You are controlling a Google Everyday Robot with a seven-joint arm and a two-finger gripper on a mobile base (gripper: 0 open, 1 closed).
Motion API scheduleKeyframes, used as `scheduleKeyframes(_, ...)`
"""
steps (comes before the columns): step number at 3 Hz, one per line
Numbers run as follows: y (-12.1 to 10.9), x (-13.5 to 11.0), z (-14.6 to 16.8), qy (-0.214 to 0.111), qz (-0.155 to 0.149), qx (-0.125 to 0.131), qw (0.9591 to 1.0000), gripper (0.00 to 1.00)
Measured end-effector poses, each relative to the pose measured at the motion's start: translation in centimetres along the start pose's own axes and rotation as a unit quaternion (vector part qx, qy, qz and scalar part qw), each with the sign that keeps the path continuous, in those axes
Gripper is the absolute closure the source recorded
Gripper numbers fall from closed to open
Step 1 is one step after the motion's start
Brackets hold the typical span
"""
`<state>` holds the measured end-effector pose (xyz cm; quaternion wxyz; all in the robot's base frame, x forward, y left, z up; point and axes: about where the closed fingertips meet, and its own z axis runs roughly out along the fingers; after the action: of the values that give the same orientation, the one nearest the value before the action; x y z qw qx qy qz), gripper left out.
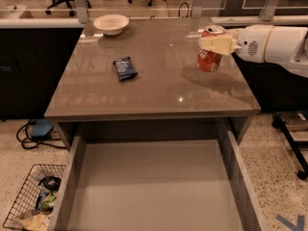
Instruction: Pick coke can from top drawer and place on counter
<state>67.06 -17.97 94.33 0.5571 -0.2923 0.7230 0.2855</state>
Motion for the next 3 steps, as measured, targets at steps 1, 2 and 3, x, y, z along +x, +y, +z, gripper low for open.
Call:
scheduleKeyframes(1, -0.5, 0.7, 2.0, 0.004, 0.002, -0.008, 1.0000, 1.00)
scheduleKeyframes(2, -1.4, 1.5, 6.0, 0.012, 0.003, -0.032, 0.9994, 1.00)
scheduleKeyframes(3, -1.7, 3.0, 8.2, 0.011, 0.014, -0.045, 0.9988, 1.00)
